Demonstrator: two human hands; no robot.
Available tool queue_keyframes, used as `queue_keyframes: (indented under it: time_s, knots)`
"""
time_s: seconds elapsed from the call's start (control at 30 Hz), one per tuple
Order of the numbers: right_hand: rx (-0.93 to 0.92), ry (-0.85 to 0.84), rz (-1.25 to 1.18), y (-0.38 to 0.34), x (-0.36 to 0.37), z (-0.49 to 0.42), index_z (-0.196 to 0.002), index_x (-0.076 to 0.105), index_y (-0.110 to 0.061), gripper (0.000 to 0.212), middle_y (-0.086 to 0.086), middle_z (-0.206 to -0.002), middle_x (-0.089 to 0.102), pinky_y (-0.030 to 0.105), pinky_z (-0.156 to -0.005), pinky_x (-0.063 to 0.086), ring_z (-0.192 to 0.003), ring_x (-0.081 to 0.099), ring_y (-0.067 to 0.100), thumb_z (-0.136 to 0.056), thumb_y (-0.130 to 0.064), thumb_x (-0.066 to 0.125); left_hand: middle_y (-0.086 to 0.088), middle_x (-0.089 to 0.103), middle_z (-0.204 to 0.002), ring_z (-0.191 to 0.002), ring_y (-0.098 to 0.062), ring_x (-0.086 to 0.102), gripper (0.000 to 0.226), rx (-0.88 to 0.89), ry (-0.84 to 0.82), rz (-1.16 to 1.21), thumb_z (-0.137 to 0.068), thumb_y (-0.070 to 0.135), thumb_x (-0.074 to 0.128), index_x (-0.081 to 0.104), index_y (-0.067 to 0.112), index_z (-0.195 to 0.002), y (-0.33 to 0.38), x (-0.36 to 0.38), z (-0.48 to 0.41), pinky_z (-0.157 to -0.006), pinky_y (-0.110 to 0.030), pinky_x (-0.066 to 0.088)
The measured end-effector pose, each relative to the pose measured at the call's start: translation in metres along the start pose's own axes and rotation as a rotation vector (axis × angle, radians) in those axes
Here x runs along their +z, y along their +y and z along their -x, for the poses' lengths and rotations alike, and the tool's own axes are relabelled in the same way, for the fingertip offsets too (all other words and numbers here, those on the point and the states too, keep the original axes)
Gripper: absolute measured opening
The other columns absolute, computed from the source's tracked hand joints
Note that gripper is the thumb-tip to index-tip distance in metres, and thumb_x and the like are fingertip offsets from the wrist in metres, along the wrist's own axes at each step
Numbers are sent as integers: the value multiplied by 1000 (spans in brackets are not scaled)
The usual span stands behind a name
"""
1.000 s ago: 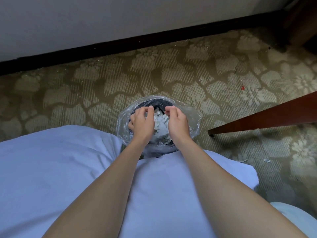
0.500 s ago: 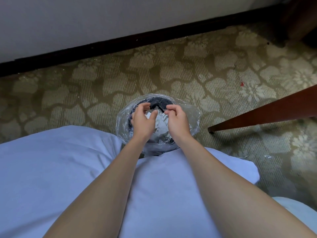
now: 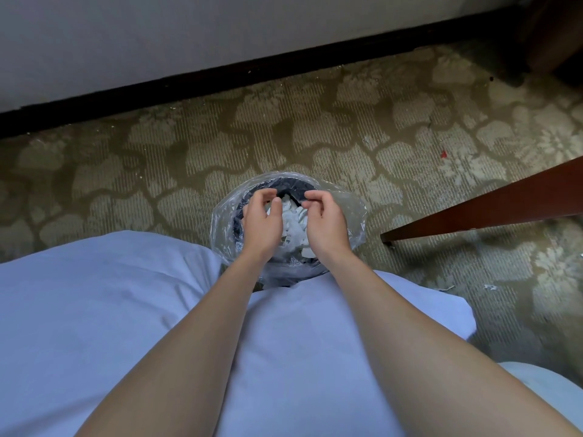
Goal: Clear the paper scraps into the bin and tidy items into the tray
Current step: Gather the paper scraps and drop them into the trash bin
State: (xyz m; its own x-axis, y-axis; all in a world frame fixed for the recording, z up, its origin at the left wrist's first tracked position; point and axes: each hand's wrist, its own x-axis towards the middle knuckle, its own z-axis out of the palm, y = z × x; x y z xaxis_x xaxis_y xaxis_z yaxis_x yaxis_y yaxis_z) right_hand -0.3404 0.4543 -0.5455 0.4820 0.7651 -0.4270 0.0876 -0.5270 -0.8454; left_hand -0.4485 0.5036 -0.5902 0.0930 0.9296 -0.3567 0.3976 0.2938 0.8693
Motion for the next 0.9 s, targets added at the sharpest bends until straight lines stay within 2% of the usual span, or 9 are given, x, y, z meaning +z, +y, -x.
queue_keyframes:
  time_s: [0.13,0.23,0.33,0.4,0.47,0.57,0.7,0.9]
  knots:
    - [28,-38,40,-4,-9,10,-127,56,-24,30,-10,-114,63,26,-82,45,-101,59,8,-103,-28,39,15,55,-125,-130,-13,40,24,32,5,-87,-97,34,46,54,35,-120,7,-4,8,-111,-46,33]
    - [34,-49,37,-10,-20,22,-128,56,-27,33,-11,-120,61,28,-89,43,-111,55,9,-102,-36,39,16,51,-124,-132,-11,34,27,58,0,-152,-100,29,45,54,30,-125,18,-7,23,-114,-43,28]
    - [17,-43,66,-18,-28,34,-124,57,-32,32,-12,-121,59,38,-100,44,-116,53,11,-99,-40,38,12,54,-130,-131,-12,36,28,116,-14,-218,-100,27,45,55,26,-127,27,-12,36,-114,-42,28]
    - [-15,-52,76,-25,-34,44,-125,56,-31,31,-13,-124,57,40,-105,41,-121,49,10,-99,-39,39,11,56,-129,-128,-12,40,29,172,-28,-247,-99,28,45,57,25,-125,32,-17,42,-111,-46,32]
    - [-68,-52,87,-33,-43,53,-126,55,-27,31,-13,-127,55,35,-107,39,-124,47,8,-99,-32,42,12,57,-126,-125,-14,44,30,225,-41,-287,-96,31,43,57,26,-122,41,-22,47,-108,-47,34]
    - [-116,-32,83,-47,-60,70,-129,55,-20,32,-8,-129,55,24,-101,38,-120,49,6,-99,-22,45,11,59,-124,-121,-15,47,27,287,-32,-354,-97,27,44,59,24,-120,62,-31,61,-109,-42,31]
    - [-154,-9,80,-65,-83,97,-128,56,-21,34,-8,-129,55,21,-97,37,-119,49,4,-96,-16,46,7,61,-122,-119,-17,50,32,384,-37,-390,-92,29,43,62,19,-117,90,-42,86,-105,-45,37]
    - [-234,12,132,-95,-120,142,-132,53,-22,38,-7,-134,53,24,-104,35,-126,46,8,-95,-15,44,2,56,-135,-131,-19,43,42,483,-66,-478,-90,33,40,60,18,-124,136,-54,126,-109,-41,32]
